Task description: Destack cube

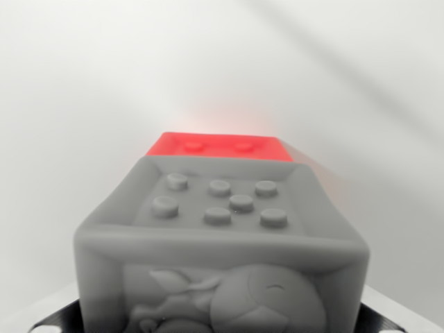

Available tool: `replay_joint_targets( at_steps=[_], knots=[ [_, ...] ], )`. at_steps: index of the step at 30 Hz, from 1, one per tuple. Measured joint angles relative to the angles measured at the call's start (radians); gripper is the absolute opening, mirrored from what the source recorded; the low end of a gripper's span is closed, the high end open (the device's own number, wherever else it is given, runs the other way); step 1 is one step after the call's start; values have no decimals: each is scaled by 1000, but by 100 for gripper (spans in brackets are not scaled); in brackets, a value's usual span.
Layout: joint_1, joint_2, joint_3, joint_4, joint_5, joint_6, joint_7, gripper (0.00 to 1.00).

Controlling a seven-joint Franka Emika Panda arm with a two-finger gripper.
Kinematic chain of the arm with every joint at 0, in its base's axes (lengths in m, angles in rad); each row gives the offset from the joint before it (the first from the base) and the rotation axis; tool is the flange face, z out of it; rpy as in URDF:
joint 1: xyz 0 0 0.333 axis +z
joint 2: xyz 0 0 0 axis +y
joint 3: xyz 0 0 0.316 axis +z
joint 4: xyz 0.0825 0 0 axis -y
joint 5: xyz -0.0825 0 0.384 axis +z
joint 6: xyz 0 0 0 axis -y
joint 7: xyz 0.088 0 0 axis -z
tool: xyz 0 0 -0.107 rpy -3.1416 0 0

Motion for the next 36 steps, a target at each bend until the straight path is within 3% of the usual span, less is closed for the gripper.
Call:
replay_joint_targets(
  at_steps=[13,20,36],
  knots=[
    [2,-12,-3,-1,-2,-9,2,0],
    [6,-37,-9,-4,-10,-30,7,0],
    [9,-127,-20,-12,-48,-110,33,0]
  ],
)
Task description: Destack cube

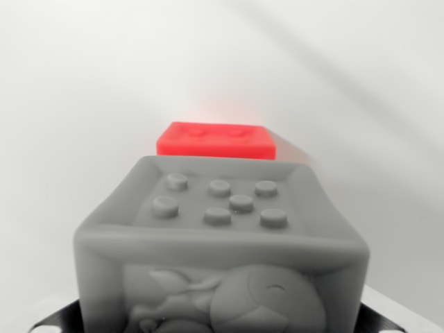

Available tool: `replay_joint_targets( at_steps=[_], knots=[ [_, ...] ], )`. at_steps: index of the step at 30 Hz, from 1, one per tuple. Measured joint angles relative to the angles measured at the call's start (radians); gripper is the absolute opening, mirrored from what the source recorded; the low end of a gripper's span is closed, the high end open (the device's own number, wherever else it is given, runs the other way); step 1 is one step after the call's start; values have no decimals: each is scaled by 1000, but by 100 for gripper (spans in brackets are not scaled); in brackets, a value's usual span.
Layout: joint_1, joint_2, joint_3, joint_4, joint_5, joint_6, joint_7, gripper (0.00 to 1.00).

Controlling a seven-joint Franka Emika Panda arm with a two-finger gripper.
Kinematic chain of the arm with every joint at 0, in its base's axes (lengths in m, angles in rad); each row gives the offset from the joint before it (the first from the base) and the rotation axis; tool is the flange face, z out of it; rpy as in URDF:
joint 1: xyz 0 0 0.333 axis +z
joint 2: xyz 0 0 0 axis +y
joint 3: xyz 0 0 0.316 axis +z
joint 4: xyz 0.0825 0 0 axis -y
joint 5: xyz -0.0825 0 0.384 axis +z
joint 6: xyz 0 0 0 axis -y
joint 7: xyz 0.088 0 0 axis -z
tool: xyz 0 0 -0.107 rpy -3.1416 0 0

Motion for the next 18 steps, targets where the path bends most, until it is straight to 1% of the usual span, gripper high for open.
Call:
replay_joint_targets(
  at_steps=[11,18],
  knots=[
    [0,-75,-4,-1,-25,-71,19,0],
    [-1,-133,-5,0,-41,-129,30,0]
  ],
)
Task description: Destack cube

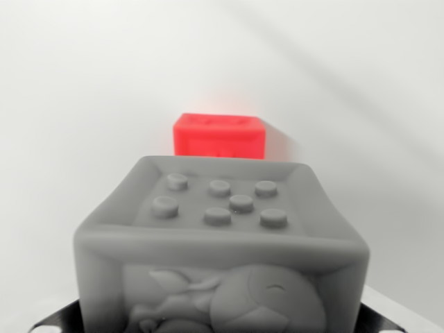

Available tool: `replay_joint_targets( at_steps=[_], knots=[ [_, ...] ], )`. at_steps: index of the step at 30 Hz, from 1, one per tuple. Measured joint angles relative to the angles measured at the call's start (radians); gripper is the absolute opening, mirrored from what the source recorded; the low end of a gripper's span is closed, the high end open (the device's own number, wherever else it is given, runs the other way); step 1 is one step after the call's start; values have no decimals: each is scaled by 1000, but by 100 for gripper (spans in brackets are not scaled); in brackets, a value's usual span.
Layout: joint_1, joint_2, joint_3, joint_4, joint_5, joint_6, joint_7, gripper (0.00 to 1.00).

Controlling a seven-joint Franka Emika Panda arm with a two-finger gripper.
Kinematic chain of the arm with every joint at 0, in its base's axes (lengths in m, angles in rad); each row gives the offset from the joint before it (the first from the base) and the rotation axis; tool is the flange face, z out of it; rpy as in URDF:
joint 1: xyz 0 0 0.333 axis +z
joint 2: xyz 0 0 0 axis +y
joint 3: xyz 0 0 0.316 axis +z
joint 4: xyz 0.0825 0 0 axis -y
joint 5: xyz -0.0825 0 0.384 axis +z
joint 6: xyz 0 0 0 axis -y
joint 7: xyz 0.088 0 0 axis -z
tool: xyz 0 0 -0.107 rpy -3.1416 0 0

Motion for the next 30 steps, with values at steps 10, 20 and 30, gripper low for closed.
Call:
replay_joint_targets(
  at_steps=[10,20,30],
  knots=[
    [-2,-72,0,13,-16,-84,13,0],
    [3,-98,10,15,-20,-115,27,0],
    [23,-93,32,4,-20,-101,51,0]
  ],
)
